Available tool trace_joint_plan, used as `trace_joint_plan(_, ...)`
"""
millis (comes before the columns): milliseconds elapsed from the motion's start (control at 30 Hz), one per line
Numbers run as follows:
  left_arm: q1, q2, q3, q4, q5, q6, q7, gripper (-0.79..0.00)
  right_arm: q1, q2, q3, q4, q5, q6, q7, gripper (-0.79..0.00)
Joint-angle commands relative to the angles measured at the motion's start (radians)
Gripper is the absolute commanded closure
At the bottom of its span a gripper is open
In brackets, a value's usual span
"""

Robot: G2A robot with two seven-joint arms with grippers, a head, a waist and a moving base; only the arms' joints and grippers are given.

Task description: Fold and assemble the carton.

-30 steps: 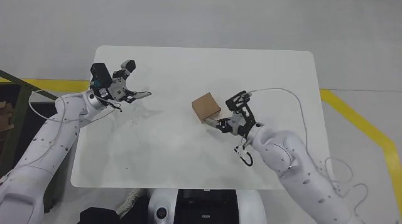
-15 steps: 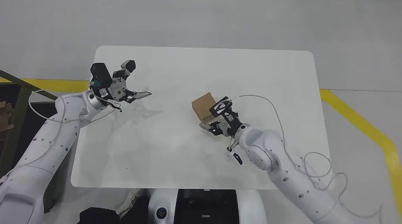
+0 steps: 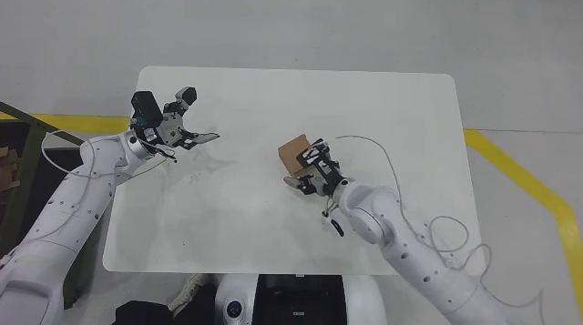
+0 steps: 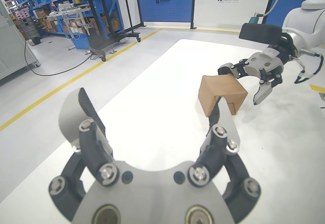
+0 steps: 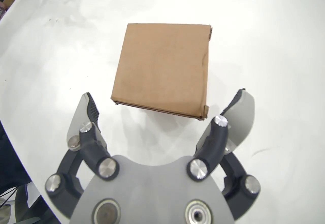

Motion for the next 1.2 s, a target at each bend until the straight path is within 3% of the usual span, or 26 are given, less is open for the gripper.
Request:
trace_joint_plan(0, 0.0, 0.0, 0.0, 0.0, 0.0, 0.0, 0.0, -0.785, 0.002, -0.003, -0.001, 0.005, 0.0, 0.002, 0.0, -0.77)
trace_joint_plan(33, 0.0, 0.0, 0.0, 0.0, 0.0, 0.0, 0.0, -0.785, 0.003, -0.005, -0.001, 0.006, -0.001, 0.002, 0.0, -0.686)
trace_joint_plan(100, 0.0, 0.0, 0.0, 0.0, 0.0, 0.0, 0.0, -0.785, 0.003, -0.007, 0.0, 0.008, -0.001, 0.002, -0.001, -0.391)
trace_joint_plan(133, 0.0, 0.0, 0.0, 0.0, 0.0, 0.0, 0.0, -0.785, 0.003, -0.008, 0.001, 0.008, -0.002, 0.001, -0.001, -0.369)
trace_joint_plan(633, 0.0, 0.0, 0.0, 0.0, 0.0, 0.0, 0.0, -0.785, -0.026, -0.01, 0.051, -0.023, 0.015, -0.036, -0.027, -0.262)
trace_joint_plan(933, 0.0, 0.0, 0.0, 0.0, 0.0, 0.0, 0.0, -0.785, -0.095, 0.014, 0.175, -0.173, 0.162, -0.189, -0.045, -0.265)
trace_joint_plan(1167, 0.0, 0.0, 0.0, 0.0, 0.0, 0.0, 0.0, -0.785, -0.156, 0.032, 0.278, -0.342, 0.238, -0.263, -0.067, -0.32)
